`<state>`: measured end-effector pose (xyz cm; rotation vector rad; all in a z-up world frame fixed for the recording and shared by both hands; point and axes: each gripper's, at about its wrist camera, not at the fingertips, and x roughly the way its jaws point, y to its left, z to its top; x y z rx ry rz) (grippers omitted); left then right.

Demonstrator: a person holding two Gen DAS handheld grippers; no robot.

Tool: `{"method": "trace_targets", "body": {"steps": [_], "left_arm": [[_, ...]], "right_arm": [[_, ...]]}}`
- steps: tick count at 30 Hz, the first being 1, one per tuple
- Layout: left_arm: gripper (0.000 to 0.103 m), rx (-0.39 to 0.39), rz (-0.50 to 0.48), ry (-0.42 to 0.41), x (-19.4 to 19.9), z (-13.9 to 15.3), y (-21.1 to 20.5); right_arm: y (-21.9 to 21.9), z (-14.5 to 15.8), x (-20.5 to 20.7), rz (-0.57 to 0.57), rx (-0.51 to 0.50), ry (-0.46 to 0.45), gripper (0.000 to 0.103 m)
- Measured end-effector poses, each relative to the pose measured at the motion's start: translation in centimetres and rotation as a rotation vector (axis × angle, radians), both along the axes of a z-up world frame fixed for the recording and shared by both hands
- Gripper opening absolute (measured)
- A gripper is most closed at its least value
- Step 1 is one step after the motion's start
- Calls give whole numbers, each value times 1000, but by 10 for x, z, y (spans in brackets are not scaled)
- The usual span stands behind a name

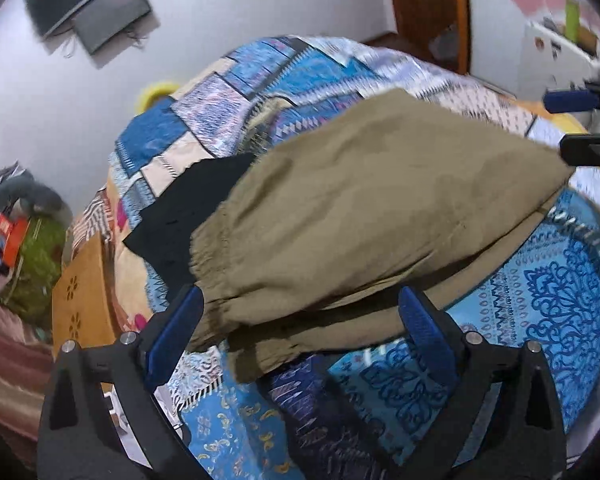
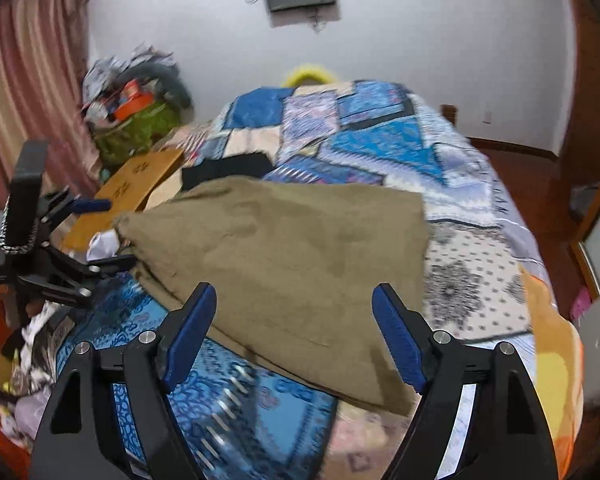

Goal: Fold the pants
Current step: 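Lay the pants flat on the quilt and open both tools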

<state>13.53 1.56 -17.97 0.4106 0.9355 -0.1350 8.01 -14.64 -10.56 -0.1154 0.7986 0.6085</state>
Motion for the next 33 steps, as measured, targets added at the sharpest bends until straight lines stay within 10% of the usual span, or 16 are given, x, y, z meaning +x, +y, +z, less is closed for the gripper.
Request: {"method": "trace_targets", "body": {"steps": [10,20,33], "left_arm": [[95,-154,0,32,28,17,2],[20,-183,-25,24,15,19,-7],[25,-280,-13,116,-5,6,4]], "right_arm": [[59,-23,2,186,-103,7,77],[68,-14,-1,213,-111,-87,15],[65,-28,-13,242,-87,19,18]]}}
